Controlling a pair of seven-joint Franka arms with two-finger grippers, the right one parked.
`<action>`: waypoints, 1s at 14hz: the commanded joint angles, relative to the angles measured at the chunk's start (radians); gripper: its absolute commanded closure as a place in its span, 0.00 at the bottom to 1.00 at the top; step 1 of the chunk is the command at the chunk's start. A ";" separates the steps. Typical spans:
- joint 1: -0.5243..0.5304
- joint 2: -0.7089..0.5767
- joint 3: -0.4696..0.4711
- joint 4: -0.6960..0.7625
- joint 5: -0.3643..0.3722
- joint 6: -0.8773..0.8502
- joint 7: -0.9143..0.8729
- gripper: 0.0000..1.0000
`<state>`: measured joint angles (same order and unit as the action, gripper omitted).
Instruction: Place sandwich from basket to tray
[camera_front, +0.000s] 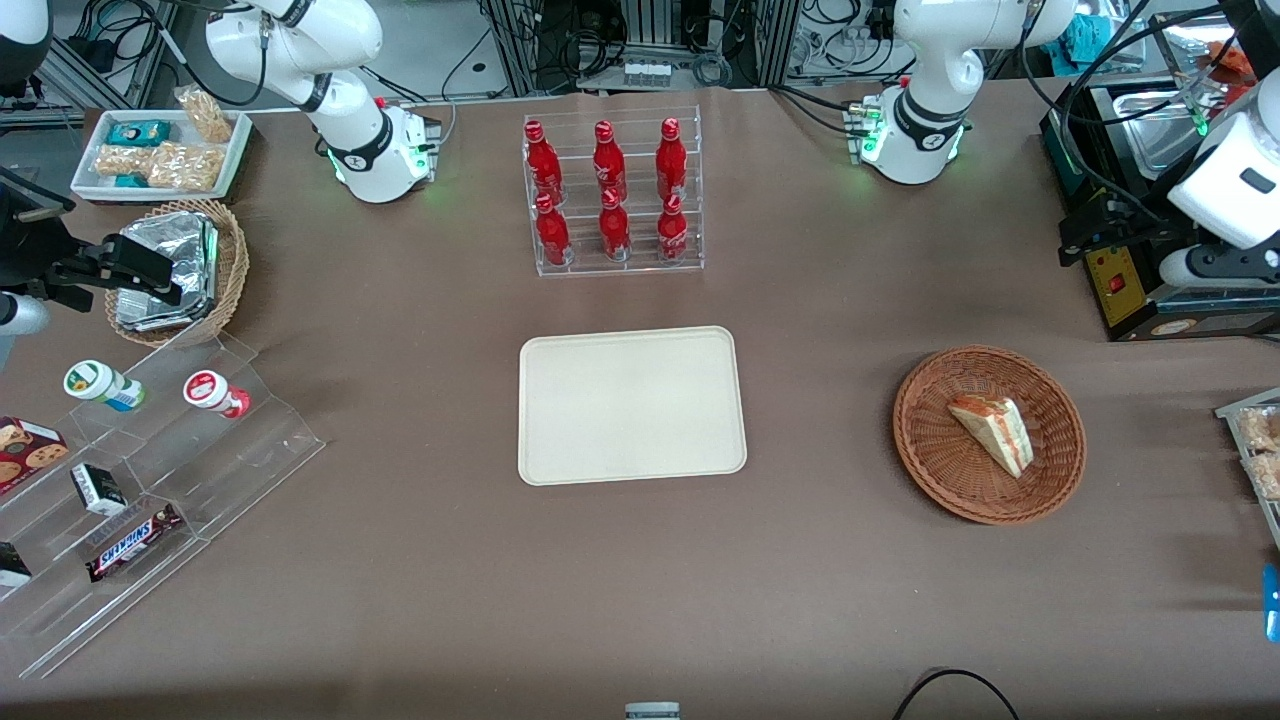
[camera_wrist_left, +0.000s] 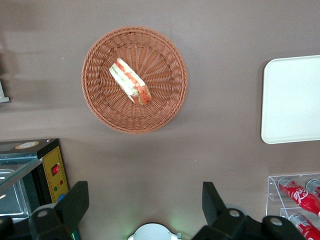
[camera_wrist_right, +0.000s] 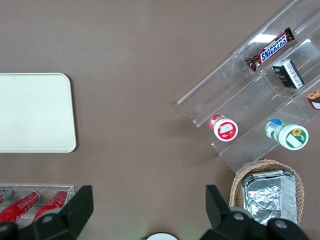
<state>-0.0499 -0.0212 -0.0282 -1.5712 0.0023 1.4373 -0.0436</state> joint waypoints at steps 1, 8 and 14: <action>-0.001 0.035 0.001 -0.062 0.018 0.047 0.011 0.00; 0.039 0.150 0.010 -0.335 0.034 0.423 0.010 0.00; 0.065 0.193 0.010 -0.478 0.028 0.713 -0.285 0.00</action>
<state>0.0187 0.1652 -0.0159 -2.0367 0.0237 2.0999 -0.1650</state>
